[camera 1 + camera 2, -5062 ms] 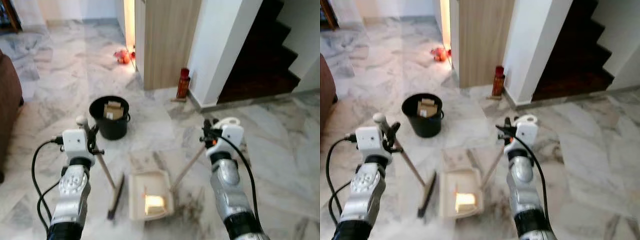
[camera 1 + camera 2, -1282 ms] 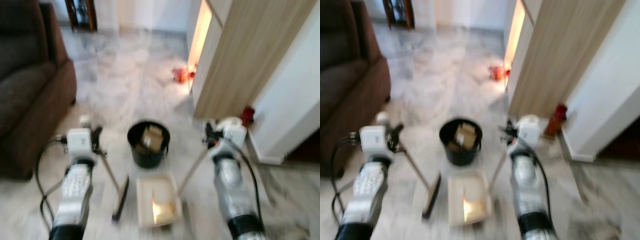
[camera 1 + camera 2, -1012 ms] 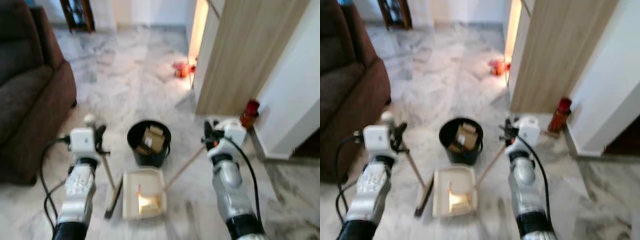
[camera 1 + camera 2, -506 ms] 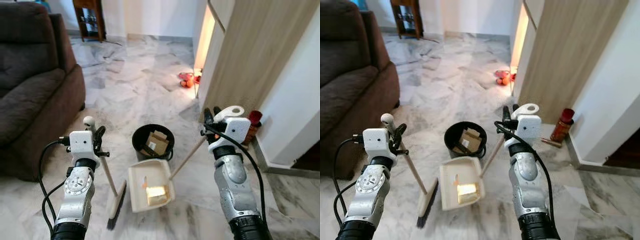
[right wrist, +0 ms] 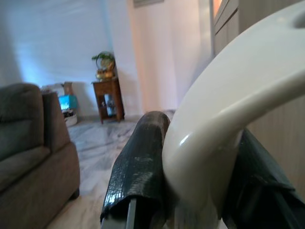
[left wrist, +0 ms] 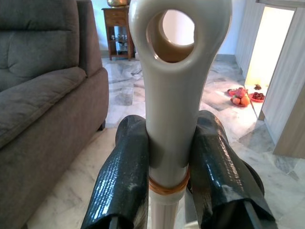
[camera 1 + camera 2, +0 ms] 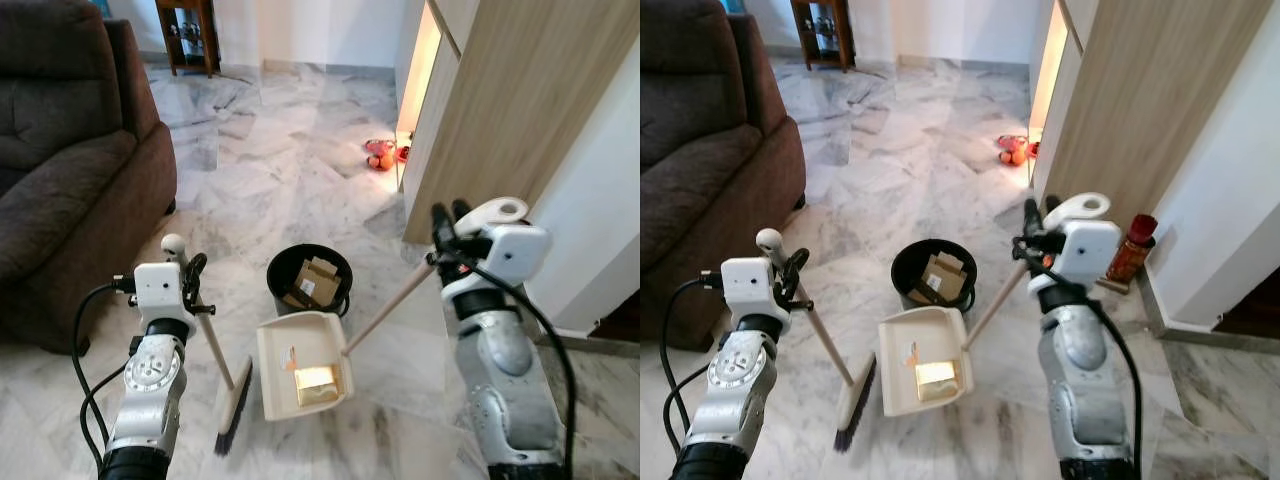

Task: Sweep floor

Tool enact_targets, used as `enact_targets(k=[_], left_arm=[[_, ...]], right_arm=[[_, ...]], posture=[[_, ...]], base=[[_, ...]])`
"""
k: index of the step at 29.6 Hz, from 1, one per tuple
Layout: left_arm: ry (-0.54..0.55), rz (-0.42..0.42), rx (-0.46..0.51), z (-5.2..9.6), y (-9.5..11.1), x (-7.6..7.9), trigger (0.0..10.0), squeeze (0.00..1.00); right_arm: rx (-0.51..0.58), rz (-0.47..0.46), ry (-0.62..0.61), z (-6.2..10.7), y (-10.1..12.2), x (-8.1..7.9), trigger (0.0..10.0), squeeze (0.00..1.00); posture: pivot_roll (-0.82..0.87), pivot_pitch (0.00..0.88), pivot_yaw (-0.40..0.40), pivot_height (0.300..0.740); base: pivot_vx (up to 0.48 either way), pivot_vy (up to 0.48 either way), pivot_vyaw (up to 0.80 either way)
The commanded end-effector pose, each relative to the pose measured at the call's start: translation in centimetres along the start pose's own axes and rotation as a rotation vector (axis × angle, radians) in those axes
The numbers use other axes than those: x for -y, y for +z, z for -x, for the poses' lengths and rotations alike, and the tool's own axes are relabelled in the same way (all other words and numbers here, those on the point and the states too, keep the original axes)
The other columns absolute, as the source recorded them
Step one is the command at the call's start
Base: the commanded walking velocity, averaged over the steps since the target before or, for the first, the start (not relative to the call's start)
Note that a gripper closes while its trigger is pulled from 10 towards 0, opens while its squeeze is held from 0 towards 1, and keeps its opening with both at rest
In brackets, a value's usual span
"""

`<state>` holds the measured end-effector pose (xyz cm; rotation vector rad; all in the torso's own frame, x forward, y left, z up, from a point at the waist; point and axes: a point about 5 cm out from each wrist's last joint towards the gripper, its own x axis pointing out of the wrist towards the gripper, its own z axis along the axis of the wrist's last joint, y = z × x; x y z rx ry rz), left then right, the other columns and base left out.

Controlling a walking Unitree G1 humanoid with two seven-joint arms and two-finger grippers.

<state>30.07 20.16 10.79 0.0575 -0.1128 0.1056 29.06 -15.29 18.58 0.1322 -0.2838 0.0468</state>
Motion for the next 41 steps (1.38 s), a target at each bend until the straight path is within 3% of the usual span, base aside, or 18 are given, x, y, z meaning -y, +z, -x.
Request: enact_targets(k=[1, 11, 29, 41], left_arm=[[0.007, -0.014, 0.056, -0.1, 0.8, -0.1, 10.0, 0.0], [0.019, -0.011, 0.051, 0.2, 0.7, -0.4, 10.0, 0.0], [0.129, -0.056, 0.079, 1.8, 0.9, -2.7, 10.0, 0.0], [0.129, -0.049, 0.087, 1.7, 1.0, -2.4, 10.0, 0.0]], right_arm=[[0.124, -0.02, 0.0, -0.9, 3.0, -0.4, 10.0, 0.0], [0.218, -0.043, -0.036, -2.5, 5.9, -1.1, 10.0, 0.0], [0.232, -0.063, -0.041, -3.2, 6.3, -1.6, 10.0, 0.0], [0.22, -0.068, -0.029, -3.2, 6.1, -1.9, 10.0, 0.0]], posture=[[0.03, 0.011, -0.037, 0.74], [0.03, 0.018, -0.04, 0.74], [0.04, 0.038, -0.039, 0.74], [0.04, 0.036, -0.044, 0.74]], base=[[0.0, 0.0, 0.0], [0.0, 0.0, 0.0], [0.339, 0.0, 0.0], [0.409, 0.0, 0.0]])
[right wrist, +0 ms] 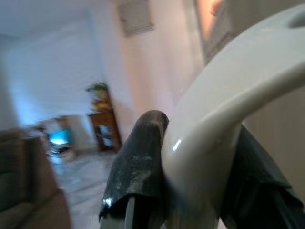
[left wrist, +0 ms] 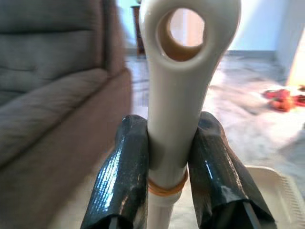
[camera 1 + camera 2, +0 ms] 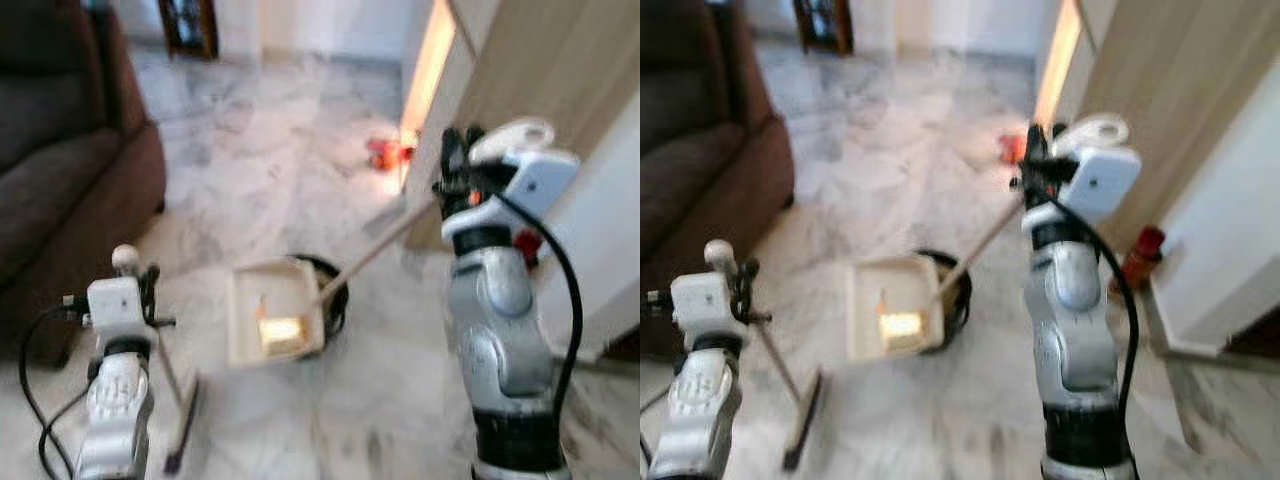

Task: Sweep floor

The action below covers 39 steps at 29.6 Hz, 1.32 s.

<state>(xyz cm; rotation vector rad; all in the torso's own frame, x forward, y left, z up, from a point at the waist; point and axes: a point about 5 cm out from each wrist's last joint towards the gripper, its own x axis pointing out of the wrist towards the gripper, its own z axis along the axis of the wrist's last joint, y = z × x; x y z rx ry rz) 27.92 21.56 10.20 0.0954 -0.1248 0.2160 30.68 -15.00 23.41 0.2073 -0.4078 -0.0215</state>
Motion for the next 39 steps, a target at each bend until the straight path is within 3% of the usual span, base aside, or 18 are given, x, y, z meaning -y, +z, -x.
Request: enact_targets(k=[1, 25, 31, 39], left_arm=[[0.022, -0.001, 0.077, -0.5, 1.5, -0.8, 10.0, 0.0], [0.027, 0.005, 0.095, -0.6, 2.0, -0.7, 10.0, 0.0], [0.012, 0.013, 0.102, -0.4, 2.0, -0.4, 10.0, 0.0], [-0.003, 0.022, 0.108, -0.4, 2.0, -0.1, 10.0, 0.0]], right_arm=[[0.087, -0.012, 0.044, -0.4, 1.9, -1.2, 10.0, 0.0], [0.078, -0.02, 0.105, -0.3, 1.9, -2.2, 10.0, 0.0], [0.077, -0.028, 0.116, -0.2, 2.0, -2.5, 10.0, 0.0], [0.087, -0.021, 0.19, 0.3, 1.9, -4.3, 10.0, 0.0]], posture=[[0.04, 0.036, -0.044, 0.74], [0.04, 0.04, -0.046, 0.74], [0.04, 0.028, -0.046, 0.74], [0.04, 0.003, -0.043, 0.74]], base=[[0.409, 0.0, 0.0], [0.408, 0.0, 0.0], [0.0, 0.0, 0.0], [0.0, 0.0, 0.0]])
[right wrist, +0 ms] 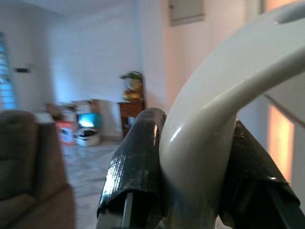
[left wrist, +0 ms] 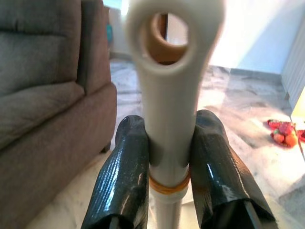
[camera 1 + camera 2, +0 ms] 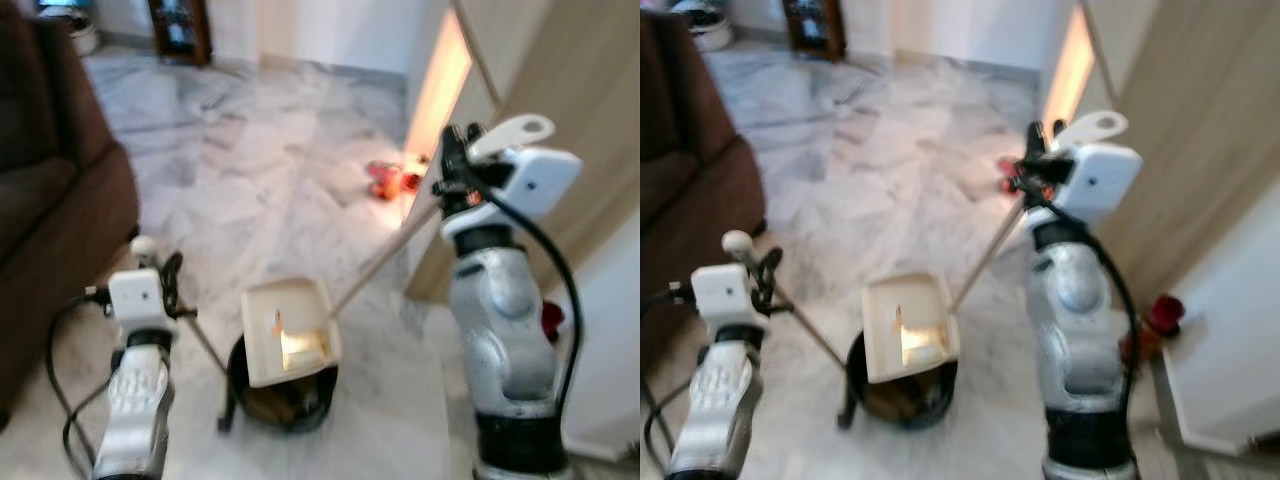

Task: Sweep floor

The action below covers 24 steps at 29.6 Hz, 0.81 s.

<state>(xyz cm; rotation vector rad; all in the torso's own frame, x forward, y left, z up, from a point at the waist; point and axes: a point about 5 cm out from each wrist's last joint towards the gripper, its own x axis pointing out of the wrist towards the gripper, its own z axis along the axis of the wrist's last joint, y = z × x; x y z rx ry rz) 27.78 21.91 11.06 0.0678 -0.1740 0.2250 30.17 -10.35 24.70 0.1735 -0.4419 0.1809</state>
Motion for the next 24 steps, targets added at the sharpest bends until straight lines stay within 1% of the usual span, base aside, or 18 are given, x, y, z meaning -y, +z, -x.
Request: enact_targets(k=[1, 7, 8, 10, 12, 13, 14, 18, 19, 20, 21, 24], left_arm=[[-0.017, -0.009, 0.063, -0.4, 1.1, 0.4, 10.0, 0.0], [-0.036, -0.016, 0.074, -0.4, 1.3, 0.7, 10.0, 0.0], [-0.038, -0.016, 0.074, -0.4, 1.3, 0.7, 10.0, 0.0], [-0.039, -0.017, 0.075, -0.4, 1.3, 0.7, 10.0, 0.0], [-0.039, -0.015, 0.074, -0.4, 1.3, 0.7, 10.0, 0.0], [-0.039, -0.015, 0.074, -0.4, 1.3, 0.7, 10.0, 0.0], [-0.04, -0.015, 0.075, -0.4, 1.4, 0.8, 10.0, 0.0], [-0.05, -0.024, 0.08, -0.4, 1.4, 0.9, 10.0, 0.0], [-0.052, -0.025, 0.081, -0.4, 1.4, 1.0, 10.0, 0.0], [-0.052, -0.025, 0.081, -0.4, 1.4, 1.0, 10.0, 0.0], [-0.053, -0.025, 0.082, -0.5, 1.5, 1.0, 10.0, 0.0], [-0.053, -0.026, 0.084, -0.5, 1.5, 1.0, 10.0, 0.0]], right_arm=[[0.073, -0.006, -0.014, 0.2, 1.4, 0.5, 10.0, 0.0], [0.099, -0.027, 0.025, 0.3, 1.8, -0.8, 10.0, 0.0], [0.114, -0.013, 0.053, 0.4, 2.0, -1.4, 10.0, 0.0], [0.126, 0.0, 0.076, 0.4, 2.1, -1.9, 10.0, 0.0], [0.123, 0.048, 0.119, 0.6, 1.9, -2.7, 10.0, 0.0], [0.123, 0.048, 0.119, 0.6, 1.9, -2.7, 10.0, 0.0], [0.127, 0.072, 0.146, 0.8, 1.8, -3.2, 10.0, 0.0], [0.136, 0.067, 0.172, 1.1, 1.8, -4.2, 10.0, 0.0], [0.158, 0.098, 0.196, 1.3, 2.0, -4.8, 10.0, 0.0], [0.158, 0.098, 0.196, 1.3, 2.0, -4.8, 10.0, 0.0], [0.178, 0.125, 0.215, 1.5, 2.0, -5.3, 10.0, 0.0], [0.198, 0.146, 0.246, 1.8, 2.2, -6.0, 10.0, 0.0]], posture=[[0.04, 0.003, -0.043, 0.74], [0.04, 0.003, -0.042, 0.74], [0.04, 0.005, -0.043, 0.74], [0.04, 0.01, -0.044, 0.74], [0.04, 0.016, -0.045, 0.74], [0.04, 0.016, -0.045, 0.74], [0.04, 0.016, -0.045, 0.74], [0.04, 0.026, -0.042, 0.74], [0.05, 0.033, -0.044, 0.74], [0.05, 0.033, -0.044, 0.74], [0.05, 0.038, -0.044, 0.74], [0.05, 0.038, -0.044, 0.74]], base=[[0.0, 0.0, 0.0], [0.0, 0.0, 0.0], [0.0, 0.0, 0.0], [0.0, 0.0, 0.0], [0.0, 0.0, 0.0], [0.0, 0.0, 0.0], [0.0, 0.0, 0.0], [0.0, 0.0, 0.0], [0.0, 0.0, 0.0], [0.0, 0.0, 0.0], [0.0, 0.0, 0.0], [0.0, 0.0, 0.0]])
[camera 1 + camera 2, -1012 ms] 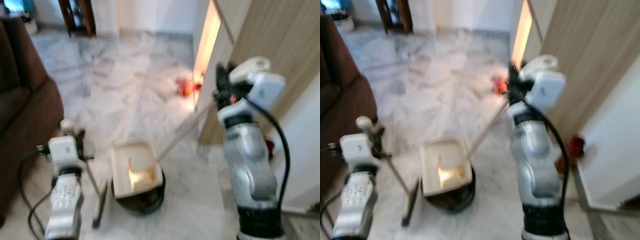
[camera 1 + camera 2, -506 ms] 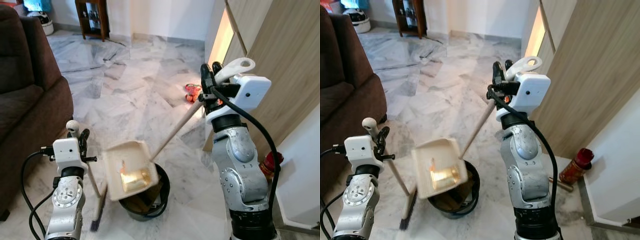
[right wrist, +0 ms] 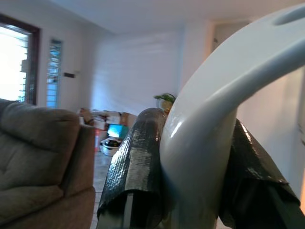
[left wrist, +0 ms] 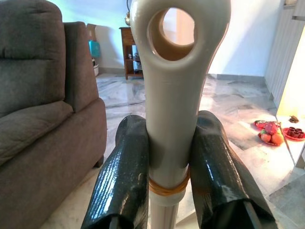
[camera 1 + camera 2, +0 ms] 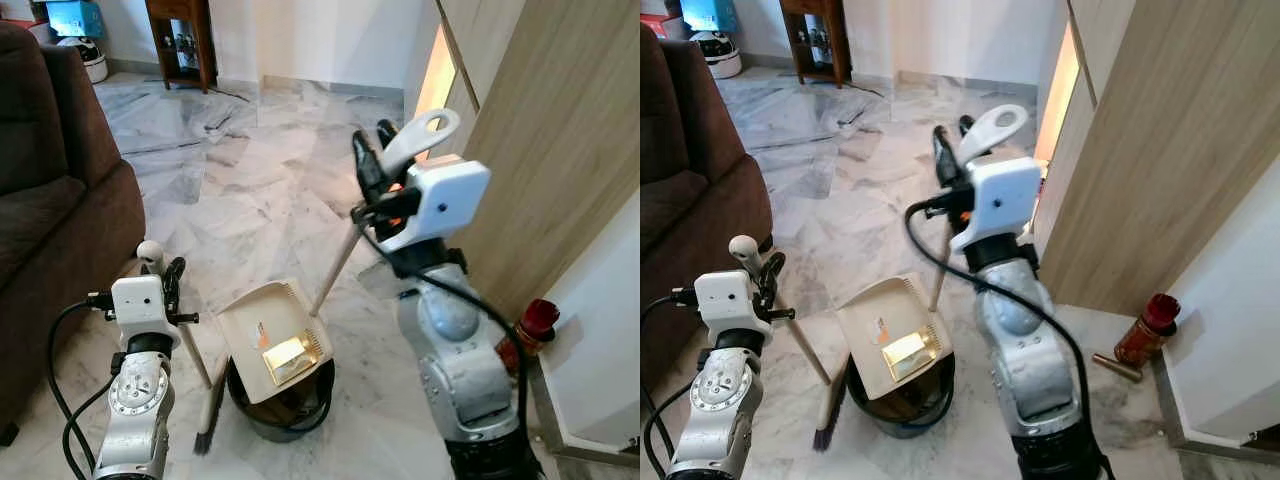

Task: Sweep floor

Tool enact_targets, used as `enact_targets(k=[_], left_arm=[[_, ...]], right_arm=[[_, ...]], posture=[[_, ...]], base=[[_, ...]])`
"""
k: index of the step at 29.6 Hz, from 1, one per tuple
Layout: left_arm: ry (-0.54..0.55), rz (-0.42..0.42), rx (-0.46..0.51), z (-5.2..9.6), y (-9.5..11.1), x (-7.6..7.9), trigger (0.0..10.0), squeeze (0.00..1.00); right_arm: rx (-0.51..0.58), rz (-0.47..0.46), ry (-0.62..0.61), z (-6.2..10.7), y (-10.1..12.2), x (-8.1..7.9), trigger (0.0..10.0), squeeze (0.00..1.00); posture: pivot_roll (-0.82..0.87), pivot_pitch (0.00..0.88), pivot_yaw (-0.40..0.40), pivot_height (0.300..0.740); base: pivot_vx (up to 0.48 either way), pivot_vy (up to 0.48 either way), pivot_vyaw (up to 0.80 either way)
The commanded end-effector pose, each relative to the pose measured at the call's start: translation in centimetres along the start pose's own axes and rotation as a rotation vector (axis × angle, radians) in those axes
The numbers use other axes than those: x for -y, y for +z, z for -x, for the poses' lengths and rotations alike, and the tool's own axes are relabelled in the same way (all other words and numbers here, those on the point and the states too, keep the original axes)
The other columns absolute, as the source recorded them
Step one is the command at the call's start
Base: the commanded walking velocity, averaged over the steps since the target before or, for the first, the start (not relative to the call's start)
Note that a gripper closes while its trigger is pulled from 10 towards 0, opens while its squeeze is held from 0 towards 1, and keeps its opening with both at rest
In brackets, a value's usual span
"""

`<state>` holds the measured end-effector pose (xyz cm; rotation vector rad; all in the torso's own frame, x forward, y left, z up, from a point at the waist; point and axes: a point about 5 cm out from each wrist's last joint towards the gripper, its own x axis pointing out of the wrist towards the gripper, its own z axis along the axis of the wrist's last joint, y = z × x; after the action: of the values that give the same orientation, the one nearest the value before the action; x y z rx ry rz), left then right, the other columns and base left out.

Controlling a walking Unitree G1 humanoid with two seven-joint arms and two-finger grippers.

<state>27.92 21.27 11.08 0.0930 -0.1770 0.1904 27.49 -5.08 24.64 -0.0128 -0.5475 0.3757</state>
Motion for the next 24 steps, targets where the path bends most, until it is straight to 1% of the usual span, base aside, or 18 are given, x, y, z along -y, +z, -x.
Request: enact_targets(k=[1, 2, 4, 5, 7, 12, 15, 17, 21, 24], left_arm=[[-0.015, -0.007, 0.077, -0.6, 1.5, 0.3, 10.0, 0.0], [-0.015, -0.007, 0.077, -0.6, 1.5, 0.3, 10.0, 0.0], [-0.019, -0.008, 0.079, -0.6, 1.4, 0.4, 10.0, 0.0], [-0.019, -0.008, 0.079, -0.6, 1.4, 0.4, 10.0, 0.0], [-0.037, -0.013, 0.084, -0.7, 1.5, 0.8, 10.0, 0.0], [-0.035, -0.014, 0.085, -0.7, 1.5, 0.8, 10.0, 0.0], [-0.034, -0.015, 0.086, -0.7, 1.5, 0.8, 10.0, 0.0], [-0.033, -0.015, 0.086, -0.7, 1.5, 0.7, 10.0, 0.0], [-0.034, -0.012, 0.089, -0.8, 1.6, 0.8, 10.0, 0.0], [-0.036, -0.012, 0.091, -0.8, 1.6, 0.8, 10.0, 0.0]], right_arm=[[0.13, 0.022, 0.018, 0.0, 2.4, -0.6, 10.0, 0.0], [0.13, 0.022, 0.018, 0.0, 2.4, -0.6, 10.0, 0.0], [0.149, 0.041, 0.046, 0.1, 2.5, -1.3, 10.0, 0.0], [0.149, 0.041, 0.046, 0.1, 2.5, -1.3, 10.0, 0.0], [0.175, 0.058, 0.07, 0.0, 2.9, -1.8, 10.0, 0.0], [0.206, 0.033, 0.078, 0.0, 3.4, -2.4, 10.0, 0.0], [0.227, 0.035, 0.097, 0.1, 3.7, -2.8, 10.0, 0.0], [0.255, 0.052, 0.13, 0.2, 4.0, -3.4, 10.0, 0.0], [0.288, 0.039, 0.14, 0.2, 4.4, -3.9, 10.0, 0.0], [0.312, 0.047, 0.148, 0.2, 4.8, -4.1, 10.0, 0.0]], posture=[[0.05, 0.044, -0.045, 0.74], [0.05, 0.044, -0.045, 0.74], [0.05, 0.044, -0.045, 0.74], [0.05, 0.044, -0.045, 0.74], [0.04, 0.047, -0.041, 0.74], [0.04, 0.048, -0.041, 0.74], [0.05, 0.054, -0.043, 0.74], [0.04, 0.055, -0.043, 0.74], [0.05, 0.059, -0.041, 0.74], [0.04, 0.063, -0.04, 0.74]], base=[[0.0, 0.0, 0.0], [0.0, 0.0, 0.0], [0.0, 0.0, 0.0], [0.0, 0.0, 0.0], [0.0, 0.0, 0.0], [0.0, 0.0, 0.0], [0.0, 0.0, 0.0], [0.0, 0.0, 0.0], [0.0, 0.0, 0.0], [0.0, 0.0, 0.0]])
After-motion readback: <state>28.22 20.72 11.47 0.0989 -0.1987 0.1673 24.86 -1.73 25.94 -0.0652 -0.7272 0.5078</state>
